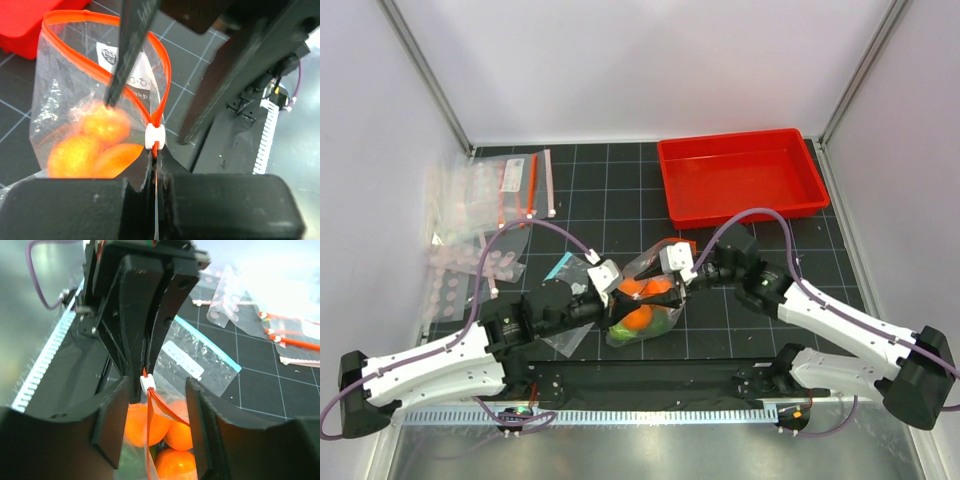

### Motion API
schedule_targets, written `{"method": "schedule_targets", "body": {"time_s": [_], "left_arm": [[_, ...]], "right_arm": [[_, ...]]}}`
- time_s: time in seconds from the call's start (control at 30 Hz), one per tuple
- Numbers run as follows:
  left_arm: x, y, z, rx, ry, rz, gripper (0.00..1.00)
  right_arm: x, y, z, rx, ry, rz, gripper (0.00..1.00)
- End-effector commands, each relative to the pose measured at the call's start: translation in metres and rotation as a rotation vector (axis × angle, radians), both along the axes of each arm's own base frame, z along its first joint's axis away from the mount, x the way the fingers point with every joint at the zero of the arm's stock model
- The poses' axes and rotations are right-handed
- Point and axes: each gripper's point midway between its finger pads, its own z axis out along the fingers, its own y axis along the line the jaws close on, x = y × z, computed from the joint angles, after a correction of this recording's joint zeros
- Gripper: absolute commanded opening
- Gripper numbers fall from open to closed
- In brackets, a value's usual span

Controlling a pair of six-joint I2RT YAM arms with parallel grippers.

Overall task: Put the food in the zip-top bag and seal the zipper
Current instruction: Zip the zipper food storage bag at the center of the board.

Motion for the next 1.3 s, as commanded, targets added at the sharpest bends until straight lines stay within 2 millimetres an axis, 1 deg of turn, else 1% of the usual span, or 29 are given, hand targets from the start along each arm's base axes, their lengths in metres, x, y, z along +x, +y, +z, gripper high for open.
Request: {"method": "schedule_targets", "body": {"time_s": [0.0, 0.03, 0.07, 0.2, 0.23, 0.27, 0.3, 0.33, 0.4, 0.43, 0.47, 0.5, 0.57, 0.67, 0.7, 0.73, 0.8, 0.83, 0.93, 1.03, 1.13, 1.17, 1.23, 1.27], "left_arm": [[-0.008, -0.006, 0.003, -0.018, 0.014, -0.056, 0.0], [-0.008, -0.006, 0.003, -0.016, 0.014, -0.056, 0.0], [-0.009, -0.006, 0.004, -0.019, 0.013, -0.057, 0.0], [-0.009, -0.003, 0.007, -0.032, 0.005, -0.052, 0.0], [-0.01, -0.002, 0.008, -0.037, 0.003, -0.053, 0.0], [-0.009, -0.001, 0.009, -0.041, -0.001, -0.046, 0.0], [-0.008, -0.001, 0.01, -0.044, -0.003, -0.043, 0.01], [-0.008, 0.0, 0.009, -0.041, -0.002, -0.04, 0.0], [-0.007, 0.001, 0.009, -0.041, -0.005, -0.029, 0.0], [-0.004, 0.002, 0.008, -0.037, -0.004, -0.014, 0.01], [-0.002, 0.003, 0.007, -0.033, -0.006, -0.001, 0.0], [0.003, 0.006, 0.008, -0.032, -0.011, 0.033, 0.0], [0.005, 0.009, 0.009, -0.033, -0.016, 0.051, 0.0], [0.008, 0.016, 0.015, -0.057, -0.034, 0.081, 0.01], [0.008, 0.021, 0.022, -0.084, -0.048, 0.093, 0.0], [0.009, 0.024, 0.022, -0.09, -0.05, 0.104, 0.0], [0.009, 0.031, 0.027, -0.119, -0.064, 0.121, 0.0], [0.008, 0.037, 0.034, -0.152, -0.076, 0.135, 0.01], [0.007, 0.046, 0.043, -0.2, -0.091, 0.154, 0.0], [0.01, 0.059, 0.052, -0.247, -0.112, 0.2, 0.0], [0.015, 0.068, 0.051, -0.252, -0.117, 0.248, 0.0], [0.021, 0.078, 0.054, -0.269, -0.126, 0.308, 0.0], [0.029, 0.092, 0.051, -0.272, -0.126, 0.388, 0.0], [0.039, 0.109, 0.054, -0.292, -0.134, 0.487, 0.01]], "right_arm": [[-0.007, 0.003, 0.001, -0.015, -0.081, 0.065, 0.49], [-0.006, 0.005, 0.003, -0.016, -0.085, 0.066, 0.4], [-0.005, 0.005, 0.002, -0.02, -0.086, 0.059, 0.37], [-0.005, 0.006, 0.0, -0.025, -0.085, 0.065, 0.34], [-0.005, 0.006, 0.0, -0.027, -0.084, 0.07, 0.31], [-0.005, 0.007, 0.003, -0.02, -0.09, 0.072, 0.29], [-0.009, 0.005, -0.003, -0.043, -0.068, 0.085, 0.28], [-0.01, 0.006, -0.001, -0.042, -0.071, 0.093, 0.22], [-0.013, 0.005, -0.004, -0.057, -0.059, 0.112, 0.12], [-0.013, 0.005, -0.002, -0.056, -0.069, 0.117, 0.02], [-0.014, 0.004, -0.002, -0.06, -0.068, 0.12, 0.01], [-0.014, 0.004, -0.002, -0.064, -0.067, 0.119, 0.01], [-0.013, 0.003, -0.001, -0.064, -0.07, 0.108, 0.01], [-0.007, 0.001, 0.0, -0.067, -0.082, 0.063, 0.01], [-0.006, 0.0, 0.001, -0.065, -0.086, 0.055, 0.01], [-0.006, 0.0, 0.0, -0.063, -0.087, 0.052, 0.01], [-0.007, 0.0, 0.002, -0.052, -0.08, 0.052, 0.01], [-0.007, 0.0, 0.001, -0.055, -0.078, 0.048, 0.01], [-0.001, 0.0, 0.0, -0.068, -0.071, 0.019, 0.01], [0.003, 0.0, -0.001, -0.085, -0.056, -0.005, 0.01], [0.009, -0.002, -0.002, -0.099, -0.042, -0.046, 0.01], [0.011, -0.002, -0.002, -0.1, -0.041, -0.064, 0.01], [0.017, -0.004, -0.004, -0.106, -0.034, -0.105, 0.01], [0.018, -0.004, -0.001, -0.096, -0.04, -0.114, 0.01]]}}
